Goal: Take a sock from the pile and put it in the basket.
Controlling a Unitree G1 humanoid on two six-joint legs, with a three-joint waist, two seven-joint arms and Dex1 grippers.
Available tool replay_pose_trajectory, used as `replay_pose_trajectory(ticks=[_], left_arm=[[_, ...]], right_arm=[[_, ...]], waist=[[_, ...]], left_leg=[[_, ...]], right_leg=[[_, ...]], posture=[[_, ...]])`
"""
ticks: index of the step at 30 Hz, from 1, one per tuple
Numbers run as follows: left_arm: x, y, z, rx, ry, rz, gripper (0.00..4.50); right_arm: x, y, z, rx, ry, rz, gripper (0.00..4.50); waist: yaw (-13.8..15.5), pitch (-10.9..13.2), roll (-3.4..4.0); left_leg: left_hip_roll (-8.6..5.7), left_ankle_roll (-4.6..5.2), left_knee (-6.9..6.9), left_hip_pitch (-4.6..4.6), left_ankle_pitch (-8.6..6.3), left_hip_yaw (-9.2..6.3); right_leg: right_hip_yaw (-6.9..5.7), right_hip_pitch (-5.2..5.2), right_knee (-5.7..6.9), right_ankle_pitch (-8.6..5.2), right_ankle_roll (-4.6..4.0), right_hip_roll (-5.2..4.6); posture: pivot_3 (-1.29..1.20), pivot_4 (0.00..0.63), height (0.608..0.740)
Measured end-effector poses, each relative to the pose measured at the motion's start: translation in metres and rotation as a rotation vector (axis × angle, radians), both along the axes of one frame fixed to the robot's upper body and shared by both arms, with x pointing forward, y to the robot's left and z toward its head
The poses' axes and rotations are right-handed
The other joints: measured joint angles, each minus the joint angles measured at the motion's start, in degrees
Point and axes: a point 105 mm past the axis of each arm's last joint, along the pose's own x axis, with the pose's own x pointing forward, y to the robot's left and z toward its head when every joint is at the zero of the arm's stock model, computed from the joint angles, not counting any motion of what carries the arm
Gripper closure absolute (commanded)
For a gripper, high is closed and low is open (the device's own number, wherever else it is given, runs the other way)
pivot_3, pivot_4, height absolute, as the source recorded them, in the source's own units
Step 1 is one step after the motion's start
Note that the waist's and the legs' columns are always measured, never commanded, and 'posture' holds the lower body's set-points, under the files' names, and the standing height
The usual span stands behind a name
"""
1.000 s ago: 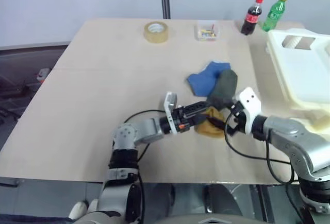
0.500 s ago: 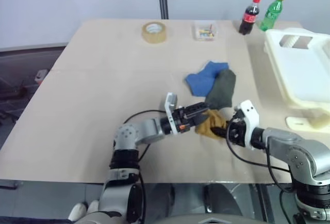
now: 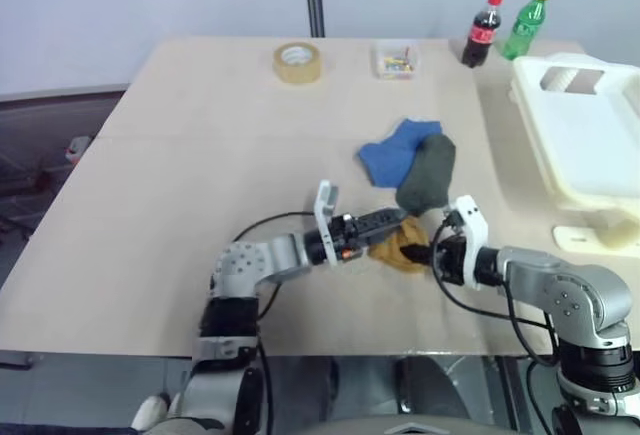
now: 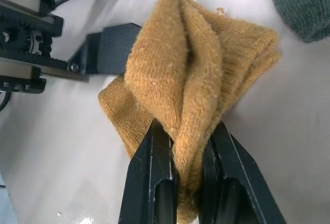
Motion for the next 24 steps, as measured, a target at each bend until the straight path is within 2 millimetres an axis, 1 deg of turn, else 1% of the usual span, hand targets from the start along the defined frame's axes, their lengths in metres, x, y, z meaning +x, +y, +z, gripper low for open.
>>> replay_pose_trajectory(ticks=[4,5,6,7,9,11,14,17,19,21,22,24], left_arm=[[-0.005,0.004,-0.004,0.135,-0.236,-0.011,0.00],[-0.005,0.007,-0.006,0.191,-0.338,-0.008,0.00],[-0.005,0.008,-0.007,0.214,-0.380,-0.009,0.00],[-0.004,0.011,-0.008,0.265,-0.482,-0.013,0.00],[-0.005,0.014,-0.003,0.300,-0.637,-0.020,0.00],[-0.008,0.014,0.002,0.303,-0.772,-0.031,0.00],[-0.011,0.012,0.009,0.321,-0.948,-0.043,0.00],[-0.013,0.010,0.012,0.329,-1.058,-0.060,0.00],[-0.015,0.004,0.016,0.288,-1.094,-0.055,0.00],[-0.016,0.001,0.018,0.275,-1.116,-0.050,0.00],[-0.016,-0.002,0.019,0.256,-1.125,-0.039,0.00],[-0.017,-0.008,0.019,0.232,-1.134,-0.039,0.00]], right_arm=[[0.000,-0.008,0.003,-0.017,0.003,-0.005,4.50],[0.000,-0.014,0.007,-0.026,-0.002,-0.015,4.50],[0.000,-0.017,0.008,-0.032,-0.006,-0.019,4.50],[0.001,-0.024,0.012,-0.043,-0.019,-0.034,4.50],[0.001,-0.036,0.018,-0.068,-0.037,-0.053,4.50],[0.002,-0.046,0.023,-0.091,-0.051,-0.070,4.50],[0.001,-0.056,0.028,-0.108,-0.063,-0.071,4.50],[0.000,-0.064,0.032,-0.137,-0.068,-0.063,4.50],[0.003,-0.072,0.041,-0.175,-0.087,-0.059,4.50],[0.004,-0.076,0.048,-0.196,-0.104,-0.047,4.50],[0.005,-0.082,0.057,-0.225,-0.114,-0.032,4.50],[0.008,-0.095,0.077,-0.265,-0.151,-0.041,4.50]], waist=[[0.3,0.0,0.03],[0.4,0.1,0.06],[0.4,0.1,0.08],[0.4,0.1,0.09],[0.4,0.1,0.13],[0.4,0.1,0.13],[0.4,0.1,0.13],[0.4,0.1,0.15],[0.4,0.1,0.16],[0.3,0.2,0.20],[0.3,0.2,0.33],[0.3,0.3,0.34]], left_leg=[[-0.01,0.00,-0.06,-0.04,0.00,0.03],[-0.01,0.01,-0.08,-0.07,-0.01,0.03],[-0.02,0.02,-0.10,-0.09,-0.01,0.04],[-0.02,0.03,-0.13,-0.14,-0.02,0.05],[-0.02,0.20,-0.16,-0.27,-0.12,0.08],[-0.01,0.21,-0.15,-0.49,-0.12,0.08],[0.01,0.20,-0.01,-0.92,-0.11,-0.02],[-0.03,0.25,0.01,-0.97,-0.11,0.03],[-0.07,0.30,0.10,-0.98,-0.13,0.04],[-0.07,0.32,0.15,-0.97,-0.14,0.05],[-0.09,0.34,0.20,-0.97,-0.14,0.06],[-0.10,0.36,0.22,-0.96,-0.14,0.04]], right_leg=[[0.02,0.00,-0.13,0.00,-0.01,-0.07],[0.01,-0.01,-0.18,0.00,-0.01,-0.10],[0.02,-0.04,-0.20,0.00,-0.01,-0.13],[0.03,-0.08,-0.23,0.00,-0.02,-0.19],[0.06,-0.23,-0.24,0.00,-0.02,-0.33],[0.05,-0.44,-0.24,0.00,-0.01,-0.34],[-0.06,-0.85,-0.15,0.01,0.00,-0.33],[-0.06,-0.89,-0.12,0.02,0.01,-0.29],[-0.08,-0.88,-0.08,0.03,0.03,-0.25],[-0.09,-0.86,-0.03,0.03,0.04,-0.23],[-0.09,-0.86,0.01,0.03,0.05,-0.23],[-0.13,-0.84,0.03,0.03,0.05,-0.21]], posture=[[0.00,0.150,0.738],[0.00,0.150,0.738],[0.00,0.150,0.738],[0.00,0.150,0.738],[0.00,0.150,0.738],[0.00,0.150,0.738],[0.00,0.150,0.738],[0.00,0.150,0.738],[0.00,0.150,0.738],[0.00,0.150,0.738],[0.00,0.150,0.738],[0.00,0.150,0.738]])
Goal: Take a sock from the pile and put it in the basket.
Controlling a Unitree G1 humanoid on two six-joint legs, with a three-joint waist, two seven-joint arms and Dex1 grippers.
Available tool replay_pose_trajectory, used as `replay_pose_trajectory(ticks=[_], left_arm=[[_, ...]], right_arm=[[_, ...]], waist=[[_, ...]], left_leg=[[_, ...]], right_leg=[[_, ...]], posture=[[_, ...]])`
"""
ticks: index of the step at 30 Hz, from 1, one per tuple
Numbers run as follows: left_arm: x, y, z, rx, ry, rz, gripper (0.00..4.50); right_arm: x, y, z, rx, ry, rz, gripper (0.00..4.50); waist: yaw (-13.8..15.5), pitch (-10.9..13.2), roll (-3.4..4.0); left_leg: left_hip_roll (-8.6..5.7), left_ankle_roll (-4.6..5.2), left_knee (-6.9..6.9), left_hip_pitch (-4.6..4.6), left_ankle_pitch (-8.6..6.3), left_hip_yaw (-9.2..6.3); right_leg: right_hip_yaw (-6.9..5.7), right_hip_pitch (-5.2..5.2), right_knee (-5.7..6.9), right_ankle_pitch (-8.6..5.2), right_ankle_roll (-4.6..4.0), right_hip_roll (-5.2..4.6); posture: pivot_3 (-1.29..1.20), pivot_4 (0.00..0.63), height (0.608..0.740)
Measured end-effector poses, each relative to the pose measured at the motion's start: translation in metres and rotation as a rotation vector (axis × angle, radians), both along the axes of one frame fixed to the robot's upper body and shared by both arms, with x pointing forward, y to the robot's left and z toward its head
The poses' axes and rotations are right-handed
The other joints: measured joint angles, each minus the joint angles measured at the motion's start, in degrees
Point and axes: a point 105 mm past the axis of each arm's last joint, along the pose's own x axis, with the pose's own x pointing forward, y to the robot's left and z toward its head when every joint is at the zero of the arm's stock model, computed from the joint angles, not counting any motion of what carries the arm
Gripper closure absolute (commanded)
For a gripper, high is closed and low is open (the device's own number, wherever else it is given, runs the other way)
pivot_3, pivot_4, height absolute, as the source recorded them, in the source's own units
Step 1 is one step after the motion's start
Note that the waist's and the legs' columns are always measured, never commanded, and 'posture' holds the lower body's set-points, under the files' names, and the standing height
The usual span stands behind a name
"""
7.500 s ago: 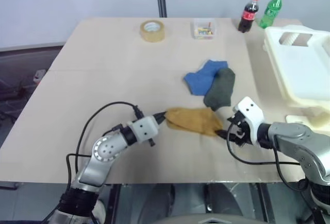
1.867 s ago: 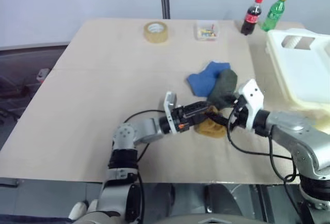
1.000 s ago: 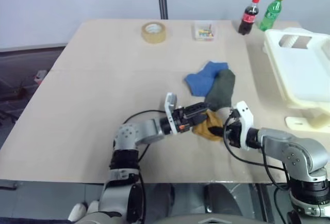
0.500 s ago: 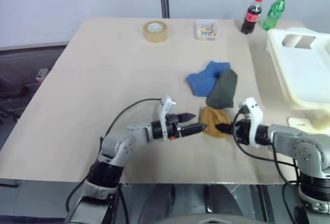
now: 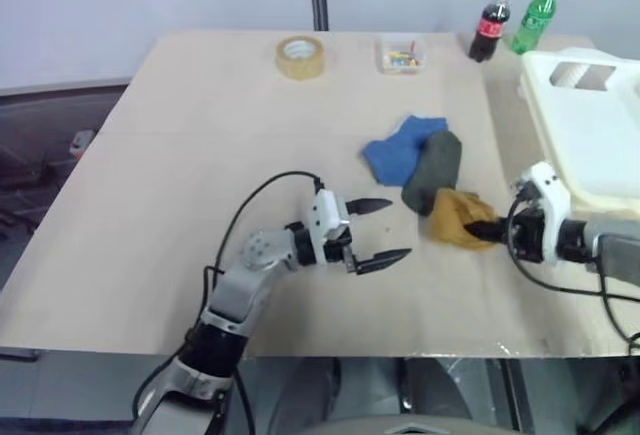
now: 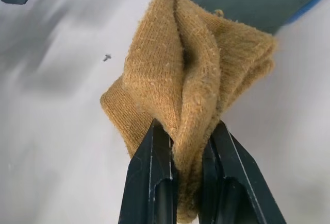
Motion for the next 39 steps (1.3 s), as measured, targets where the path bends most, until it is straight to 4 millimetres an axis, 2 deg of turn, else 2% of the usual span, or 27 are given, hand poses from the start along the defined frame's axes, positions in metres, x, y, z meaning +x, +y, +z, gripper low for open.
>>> replay_pose_trajectory(ticks=[3,5,11,15,20,22,23,27,28,29,30,35,39], left_arm=[[-0.002,-0.010,0.002,-0.028,-0.019,-0.020,0.00],[0.001,-0.014,0.005,-0.047,-0.024,-0.017,0.00],[0.014,-0.040,0.033,-0.166,-0.086,0.012,0.00],[0.016,-0.047,0.040,-0.190,-0.097,0.015,0.00],[0.018,-0.051,0.040,-0.199,-0.101,0.015,0.00],[0.020,-0.053,0.042,-0.208,-0.104,0.017,0.00],[0.020,-0.053,0.042,-0.211,-0.103,0.017,0.00],[0.022,-0.054,0.038,-0.212,-0.090,0.021,0.00],[0.023,-0.054,0.037,-0.211,-0.090,0.022,0.00],[0.023,-0.053,0.037,-0.213,-0.092,0.025,0.00],[0.024,-0.053,0.038,-0.215,-0.095,0.029,0.00],[0.026,-0.052,0.040,-0.220,-0.104,0.042,0.00],[0.027,-0.050,0.039,-0.213,-0.104,0.052,0.00]], right_arm=[[0.006,-0.025,0.028,-0.019,-0.045,-0.056,4.50],[0.010,-0.037,0.037,-0.011,-0.049,-0.092,4.50],[0.035,-0.103,0.067,0.102,-0.102,-0.338,4.50],[0.042,-0.138,0.072,0.147,-0.130,-0.459,4.50],[0.054,-0.176,0.061,0.161,-0.117,-0.615,4.50],[0.058,-0.186,0.053,0.139,-0.102,-0.663,3.46],[0.060,-0.187,0.049,0.125,-0.092,-0.670,3.29],[0.066,-0.189,0.020,0.004,-0.036,-0.663,1.26],[0.067,-0.191,0.017,-0.037,-0.038,-0.659,0.94],[0.068,-0.195,0.018,-0.091,-0.062,-0.653,0.34],[0.069,-0.197,0.019,-0.139,-0.084,-0.647,0.08],[0.068,-0.211,0.023,-0.350,-0.188,-0.614,0.08],[0.066,-0.214,0.028,-0.433,-0.255,-0.582,0.08]], waist=[[0.1,0.0,-0.01],[0.1,0.0,-0.01],[0.2,0.0,-0.01],[0.1,0.0,0.00],[-0.2,0.0,0.07],[-0.2,0.0,0.08],[-0.2,0.0,0.08],[-0.2,0.0,0.12],[-0.2,0.0,0.17],[-0.1,0.0,0.19],[-0.1,0.0,0.19],[0.0,0.0,0.19],[-0.1,0.0,0.20]], left_leg=[[0.02,0.00,0.01,0.01,0.00,-0.09],[0.03,0.00,0.03,0.04,0.00,-0.07],[0.01,0.01,0.14,0.04,0.01,-0.03],[0.04,0.01,0.14,0.04,0.01,0.05],[0.05,0.01,0.14,0.11,0.01,0.18],[0.07,0.00,0.14,0.12,0.02,0.19],[0.10,0.00,0.14,0.13,0.02,0.20],[0.09,-0.09,0.15,0.10,0.07,0.25],[0.09,-0.10,0.15,0.08,0.07,0.27],[0.09,-0.12,0.15,0.08,0.09,0.28],[0.09,-0.17,0.15,0.08,0.12,0.26],[0.09,-0.21,0.18,0.08,0.14,0.26],[0.10,-0.23,0.19,0.09,0.15,0.28]], right_leg=[[-0.13,0.10,-0.03,0.00,0.00,0.05],[-0.13,0.13,-0.03,0.00,0.00,0.05],[-0.13,0.16,0.01,0.00,0.00,0.04],[-0.08,0.16,0.01,0.00,0.00,0.09],[0.08,0.15,0.07,0.00,0.00,0.12],[0.09,0.15,0.08,0.00,0.00,0.16],[0.12,0.15,0.08,0.00,0.00,0.19],[0.19,0.10,0.08,0.01,0.01,0.19],[0.22,0.07,0.09,0.01,0.01,0.19],[0.24,0.05,0.10,0.01,0.01,0.19],[0.22,0.05,0.09,0.01,0.01,0.19],[0.23,0.06,0.11,0.01,0.02,0.19],[0.25,0.06,0.14,0.01,0.02,0.21]], posture=[[0.00,0.150,0.738],[0.00,0.150,0.738],[0.00,0.150,0.738],[0.00,0.150,0.738],[0.00,0.150,0.738],[0.00,0.150,0.738],[0.00,0.150,0.738],[0.00,0.150,0.738],[0.00,0.150,0.738],[0.00,0.150,0.738],[0.00,0.150,0.738],[0.00,0.150,0.738],[0.00,0.150,0.738]])
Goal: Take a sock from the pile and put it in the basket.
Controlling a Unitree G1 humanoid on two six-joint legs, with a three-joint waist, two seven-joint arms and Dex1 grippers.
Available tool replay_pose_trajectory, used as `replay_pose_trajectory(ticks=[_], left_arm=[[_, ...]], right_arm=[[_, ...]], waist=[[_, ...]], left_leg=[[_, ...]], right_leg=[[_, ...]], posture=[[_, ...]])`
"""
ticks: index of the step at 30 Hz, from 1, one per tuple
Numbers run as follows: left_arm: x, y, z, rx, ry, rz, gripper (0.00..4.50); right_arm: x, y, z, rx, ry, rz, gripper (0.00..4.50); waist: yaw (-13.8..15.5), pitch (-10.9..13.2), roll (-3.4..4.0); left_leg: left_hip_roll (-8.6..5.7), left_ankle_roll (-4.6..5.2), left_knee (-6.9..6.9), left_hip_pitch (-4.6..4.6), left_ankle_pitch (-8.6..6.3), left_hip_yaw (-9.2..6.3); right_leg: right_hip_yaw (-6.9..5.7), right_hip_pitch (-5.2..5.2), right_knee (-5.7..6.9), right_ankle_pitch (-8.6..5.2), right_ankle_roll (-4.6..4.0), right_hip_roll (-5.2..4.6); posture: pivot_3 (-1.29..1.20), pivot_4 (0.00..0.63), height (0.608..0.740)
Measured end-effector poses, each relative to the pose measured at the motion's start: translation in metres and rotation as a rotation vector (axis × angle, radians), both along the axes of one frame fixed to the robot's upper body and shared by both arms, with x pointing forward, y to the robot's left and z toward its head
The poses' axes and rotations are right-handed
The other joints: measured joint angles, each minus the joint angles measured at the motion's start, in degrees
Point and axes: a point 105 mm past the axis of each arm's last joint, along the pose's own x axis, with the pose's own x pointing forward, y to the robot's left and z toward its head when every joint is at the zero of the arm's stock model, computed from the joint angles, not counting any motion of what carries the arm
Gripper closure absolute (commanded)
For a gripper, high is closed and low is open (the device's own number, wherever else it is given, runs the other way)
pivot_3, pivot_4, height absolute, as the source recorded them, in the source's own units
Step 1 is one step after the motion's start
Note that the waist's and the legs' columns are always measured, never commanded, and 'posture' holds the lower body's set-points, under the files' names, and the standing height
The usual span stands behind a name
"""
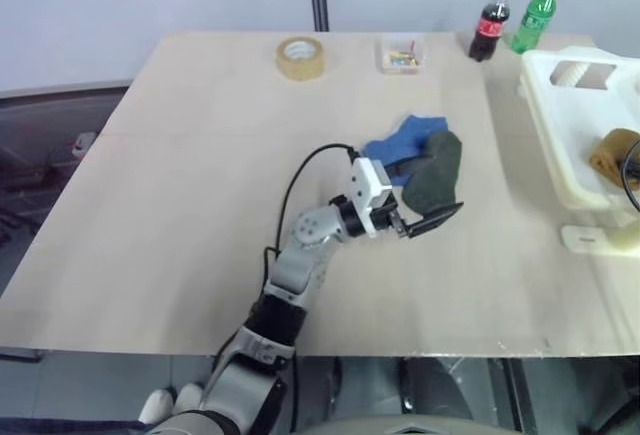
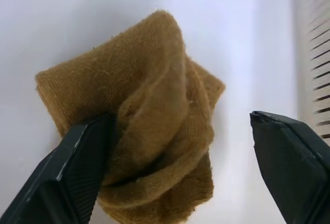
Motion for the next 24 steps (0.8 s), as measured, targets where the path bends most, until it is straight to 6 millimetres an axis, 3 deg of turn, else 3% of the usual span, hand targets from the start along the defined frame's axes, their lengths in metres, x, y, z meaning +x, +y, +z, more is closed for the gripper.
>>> replay_pose_trajectory(ticks=[4,7,9,11,14,19,24], left_arm=[[0.002,0.004,-0.004,0.017,0.014,0.011,0.00],[0.004,0.009,-0.007,0.038,0.032,0.025,0.00],[0.009,0.019,-0.008,0.050,0.042,0.065,0.00],[0.012,0.030,-0.012,0.067,0.051,0.110,0.00],[0.014,0.044,-0.022,0.103,0.082,0.157,0.00],[0.005,0.076,-0.033,0.114,0.155,0.236,0.00],[-0.024,0.092,-0.047,0.108,0.287,0.219,0.00]], right_arm=[[0.002,0.007,0.015,-0.062,-0.082,0.052,0.08],[0.004,0.020,0.038,-0.071,-0.209,0.116,0.08],[0.006,0.043,0.051,-0.046,-0.324,0.218,0.08],[0.004,0.072,0.052,0.030,-0.419,0.347,0.08],[-0.007,0.111,0.031,0.143,-0.449,0.502,0.08],[-0.047,0.174,-0.021,0.369,-0.353,0.716,0.08],[-0.079,0.206,-0.053,0.425,-0.195,0.874,0.08]], waist=[[-0.2,0.0,0.04],[-0.2,0.0,0.04],[-0.4,0.0,0.04],[-0.2,0.0,0.02],[0.1,0.0,0.03],[0.5,0.0,0.06],[0.2,-0.1,0.09]], left_leg=[[0.02,0.00,0.01,0.04,0.00,0.05],[0.05,0.00,0.03,0.04,0.00,0.04],[0.10,0.00,0.06,0.05,0.00,0.05],[0.13,0.00,0.13,0.04,0.00,-0.06],[0.10,0.14,0.31,-0.04,-0.09,-0.15],[0.09,0.30,0.52,-0.05,-0.19,-0.21],[0.10,0.37,0.59,0.15,-0.24,-0.22]], right_leg=[[0.07,0.00,0.04,0.00,0.00,0.02],[0.08,0.00,0.06,0.00,0.01,0.06],[0.11,0.01,0.08,0.00,0.01,0.11],[0.03,0.06,0.08,0.00,0.01,0.15],[-0.02,0.09,0.12,0.01,0.01,0.12],[-0.05,0.18,0.14,0.03,0.04,0.05],[-0.06,0.40,0.13,0.06,0.09,0.05]], posture=[[0.00,0.150,0.738],[0.00,0.150,0.738],[0.00,0.150,0.738],[0.00,0.150,0.738],[0.00,0.150,0.738],[0.00,0.150,0.738],[0.00,0.150,0.738]])
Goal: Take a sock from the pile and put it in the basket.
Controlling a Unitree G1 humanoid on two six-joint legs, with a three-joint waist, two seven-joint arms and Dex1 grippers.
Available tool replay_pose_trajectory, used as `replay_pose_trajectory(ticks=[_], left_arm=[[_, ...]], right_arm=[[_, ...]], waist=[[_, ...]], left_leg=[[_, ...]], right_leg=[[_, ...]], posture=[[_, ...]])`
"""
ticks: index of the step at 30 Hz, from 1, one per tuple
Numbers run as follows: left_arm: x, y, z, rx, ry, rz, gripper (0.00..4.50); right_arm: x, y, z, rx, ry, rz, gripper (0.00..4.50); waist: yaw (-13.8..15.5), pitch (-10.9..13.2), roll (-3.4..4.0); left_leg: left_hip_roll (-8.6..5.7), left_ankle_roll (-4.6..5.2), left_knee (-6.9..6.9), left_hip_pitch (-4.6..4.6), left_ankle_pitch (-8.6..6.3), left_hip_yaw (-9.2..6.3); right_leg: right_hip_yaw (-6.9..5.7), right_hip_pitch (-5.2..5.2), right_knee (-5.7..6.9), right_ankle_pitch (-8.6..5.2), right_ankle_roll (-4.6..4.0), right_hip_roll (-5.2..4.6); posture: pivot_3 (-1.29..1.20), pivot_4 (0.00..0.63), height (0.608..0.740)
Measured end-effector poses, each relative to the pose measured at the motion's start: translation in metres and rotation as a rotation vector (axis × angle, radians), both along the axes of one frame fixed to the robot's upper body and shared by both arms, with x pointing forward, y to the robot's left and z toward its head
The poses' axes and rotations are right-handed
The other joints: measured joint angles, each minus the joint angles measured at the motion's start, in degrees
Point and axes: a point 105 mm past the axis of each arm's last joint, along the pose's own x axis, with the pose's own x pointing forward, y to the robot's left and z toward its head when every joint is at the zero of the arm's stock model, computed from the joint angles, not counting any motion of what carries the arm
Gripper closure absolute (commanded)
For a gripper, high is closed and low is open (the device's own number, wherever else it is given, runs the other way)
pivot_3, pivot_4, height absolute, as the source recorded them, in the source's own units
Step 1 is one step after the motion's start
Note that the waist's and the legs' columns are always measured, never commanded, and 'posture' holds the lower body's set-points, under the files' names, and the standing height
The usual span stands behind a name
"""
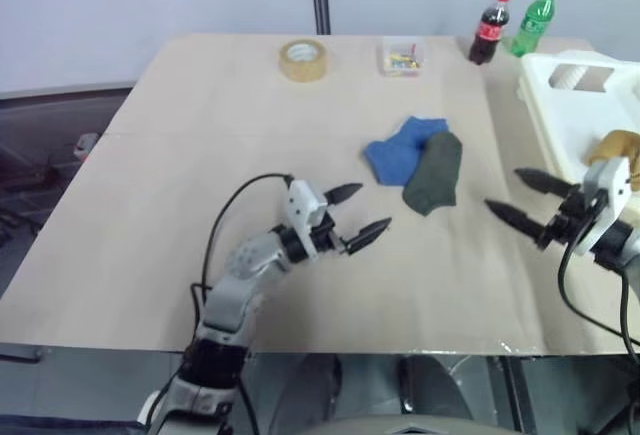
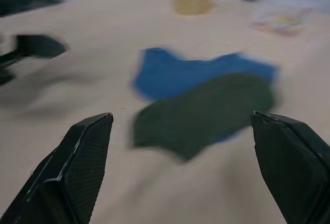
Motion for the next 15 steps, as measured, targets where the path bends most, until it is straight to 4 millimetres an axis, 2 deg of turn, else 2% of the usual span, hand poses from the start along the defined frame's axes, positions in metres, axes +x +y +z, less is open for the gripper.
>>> replay_pose_trajectory(ticks=[2,4,8,12,15], left_arm=[[-0.007,0.013,-0.009,0.040,0.021,0.042,0.00],[-0.011,0.027,-0.016,0.068,0.056,0.095,0.00],[-0.022,0.048,-0.021,0.083,0.103,0.179,0.00],[-0.032,0.059,-0.023,0.101,0.129,0.236,0.00],[-0.043,0.069,-0.032,0.151,0.162,0.265,0.00]], right_arm=[[-0.012,0.000,-0.020,-0.042,0.071,0.035,0.08],[-0.020,-0.002,-0.031,-0.056,0.100,0.048,0.08],[-0.034,-0.007,-0.045,-0.061,0.142,0.054,0.08],[-0.035,-0.017,-0.050,-0.067,0.149,0.025,0.08],[-0.034,-0.025,-0.053,-0.077,0.142,0.003,0.08]], waist=[[0.0,0.0,0.00],[0.0,0.0,0.00],[0.0,0.0,-0.02],[0.0,0.0,-0.02],[-0.1,0.0,-0.01]], left_leg=[[0.00,0.01,-0.01,0.08,-0.01,0.00],[0.00,0.01,-0.01,0.14,-0.01,0.02],[0.03,0.10,-0.12,0.81,-0.11,0.04],[0.03,0.11,-0.13,0.85,-0.12,0.08],[0.04,0.11,-0.16,0.87,-0.12,0.09]], right_leg=[[-0.01,0.08,0.00,0.00,0.00,0.00],[0.01,0.13,0.00,0.00,0.00,0.00],[0.00,0.86,-0.22,-0.03,-0.01,-0.04],[0.03,0.89,-0.22,-0.03,-0.01,-0.12],[0.04,0.88,-0.22,-0.03,-0.02,-0.18]], posture=[[0.00,0.150,0.738],[0.00,0.150,0.738],[0.00,0.150,0.738],[0.00,0.150,0.738],[0.00,0.150,0.738]])
